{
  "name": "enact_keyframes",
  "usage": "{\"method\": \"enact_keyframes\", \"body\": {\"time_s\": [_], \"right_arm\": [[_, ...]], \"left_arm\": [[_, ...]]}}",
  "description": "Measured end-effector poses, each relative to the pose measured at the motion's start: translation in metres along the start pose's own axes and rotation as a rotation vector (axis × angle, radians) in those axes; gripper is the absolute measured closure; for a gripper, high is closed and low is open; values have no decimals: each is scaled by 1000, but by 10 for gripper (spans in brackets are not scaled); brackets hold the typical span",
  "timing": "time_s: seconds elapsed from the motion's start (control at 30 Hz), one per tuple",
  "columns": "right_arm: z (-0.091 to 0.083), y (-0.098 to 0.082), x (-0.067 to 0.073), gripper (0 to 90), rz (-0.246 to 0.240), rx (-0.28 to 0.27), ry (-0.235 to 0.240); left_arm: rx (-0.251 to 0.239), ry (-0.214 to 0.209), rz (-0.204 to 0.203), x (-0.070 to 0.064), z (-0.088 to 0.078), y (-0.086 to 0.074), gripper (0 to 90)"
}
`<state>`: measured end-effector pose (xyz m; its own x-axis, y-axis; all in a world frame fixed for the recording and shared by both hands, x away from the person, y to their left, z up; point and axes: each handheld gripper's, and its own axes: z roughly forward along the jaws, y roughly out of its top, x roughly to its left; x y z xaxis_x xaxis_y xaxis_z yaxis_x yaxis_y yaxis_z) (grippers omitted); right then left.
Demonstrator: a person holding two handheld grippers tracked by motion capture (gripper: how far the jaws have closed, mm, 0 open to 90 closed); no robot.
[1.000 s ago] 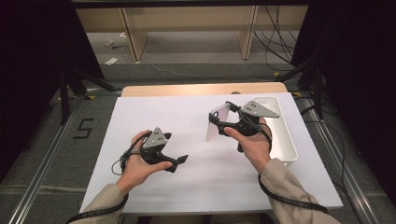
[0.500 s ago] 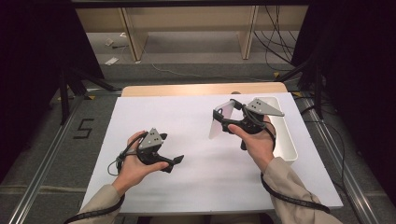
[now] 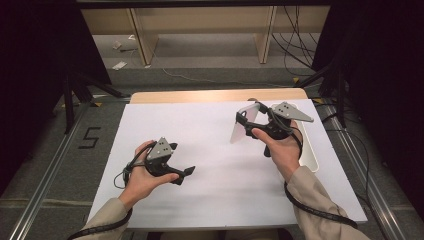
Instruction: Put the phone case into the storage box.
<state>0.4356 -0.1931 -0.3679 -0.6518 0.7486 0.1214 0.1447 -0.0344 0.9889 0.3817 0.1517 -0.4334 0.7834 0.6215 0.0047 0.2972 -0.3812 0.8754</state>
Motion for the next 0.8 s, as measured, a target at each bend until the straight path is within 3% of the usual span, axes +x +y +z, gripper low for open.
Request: {"method": "enact_keyframes", "body": {"time_s": [0.8], "right_arm": [[-13, 9, -21, 185, -4, -27, -78]], "left_arm": [[-3, 8, -5, 1, 0, 0, 0]]}}
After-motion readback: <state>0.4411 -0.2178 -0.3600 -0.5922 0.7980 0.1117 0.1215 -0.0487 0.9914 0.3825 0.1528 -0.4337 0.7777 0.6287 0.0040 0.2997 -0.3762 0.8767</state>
